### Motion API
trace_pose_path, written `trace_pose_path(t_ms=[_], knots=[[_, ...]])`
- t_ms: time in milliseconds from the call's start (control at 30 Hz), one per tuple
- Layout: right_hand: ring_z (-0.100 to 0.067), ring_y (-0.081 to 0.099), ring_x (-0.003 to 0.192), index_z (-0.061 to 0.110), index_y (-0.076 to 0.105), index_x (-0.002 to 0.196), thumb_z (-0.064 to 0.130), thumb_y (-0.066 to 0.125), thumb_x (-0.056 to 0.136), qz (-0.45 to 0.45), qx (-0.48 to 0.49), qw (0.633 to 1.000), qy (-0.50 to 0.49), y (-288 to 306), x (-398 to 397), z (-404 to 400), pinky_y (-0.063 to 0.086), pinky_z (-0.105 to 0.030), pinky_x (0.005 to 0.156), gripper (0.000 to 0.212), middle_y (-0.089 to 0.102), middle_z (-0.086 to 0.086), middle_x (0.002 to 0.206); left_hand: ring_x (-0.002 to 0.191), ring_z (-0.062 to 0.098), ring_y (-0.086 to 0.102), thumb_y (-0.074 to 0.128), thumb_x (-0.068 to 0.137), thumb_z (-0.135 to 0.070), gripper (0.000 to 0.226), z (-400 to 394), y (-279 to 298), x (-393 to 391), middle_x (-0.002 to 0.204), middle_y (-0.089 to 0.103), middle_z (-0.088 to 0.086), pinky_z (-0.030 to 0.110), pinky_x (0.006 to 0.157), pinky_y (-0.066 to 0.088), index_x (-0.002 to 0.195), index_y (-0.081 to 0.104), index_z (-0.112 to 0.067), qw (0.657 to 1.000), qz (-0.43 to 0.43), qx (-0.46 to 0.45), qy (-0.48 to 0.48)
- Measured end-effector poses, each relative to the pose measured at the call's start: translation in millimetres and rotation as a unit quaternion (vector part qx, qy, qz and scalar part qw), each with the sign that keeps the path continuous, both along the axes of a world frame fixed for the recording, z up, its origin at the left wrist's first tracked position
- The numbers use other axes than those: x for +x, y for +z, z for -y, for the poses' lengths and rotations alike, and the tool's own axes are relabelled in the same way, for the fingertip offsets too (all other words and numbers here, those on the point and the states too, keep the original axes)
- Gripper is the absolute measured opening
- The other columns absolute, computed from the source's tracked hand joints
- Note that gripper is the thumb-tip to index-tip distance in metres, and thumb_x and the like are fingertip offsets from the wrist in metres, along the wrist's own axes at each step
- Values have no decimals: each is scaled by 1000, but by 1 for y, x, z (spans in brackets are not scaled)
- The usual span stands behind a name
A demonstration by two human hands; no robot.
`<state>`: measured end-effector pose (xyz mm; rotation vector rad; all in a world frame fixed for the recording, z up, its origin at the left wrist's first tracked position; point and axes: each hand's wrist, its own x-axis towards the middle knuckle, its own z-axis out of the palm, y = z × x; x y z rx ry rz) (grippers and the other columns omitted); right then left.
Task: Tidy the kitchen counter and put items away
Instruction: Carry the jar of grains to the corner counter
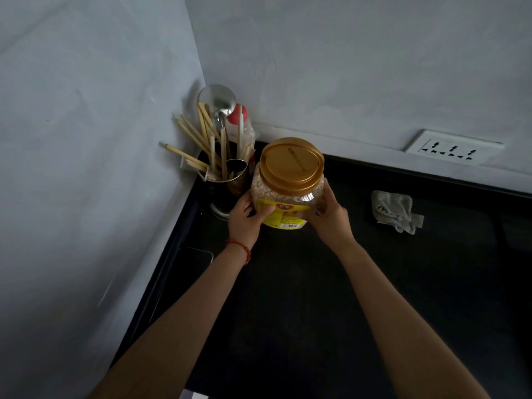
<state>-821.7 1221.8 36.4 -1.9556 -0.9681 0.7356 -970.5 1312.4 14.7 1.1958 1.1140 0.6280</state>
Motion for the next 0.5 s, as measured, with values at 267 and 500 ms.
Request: trace_pose_path(t_ms=[267,500], knots=[[-17,49,125,28,19,145,18,67,81,-13,-13,1000,-9,2,-4,-5,42,-27,95,81,52,-2,136,128,22,48,72,76,-22,65,-3,-1,3,137,52,10,46,107,41,135,44,-14,1000,-11,24,-8],[-17,47,126,23,29,142,25,60,87,-61,-45,994,-78,-2,-27,28,42,-28,97,64,47,-2,140,113,21,58,67,81,-23,51,13,2,-5,127,58,12,45,98,49,127,50,-9,995,-80,17,64]])
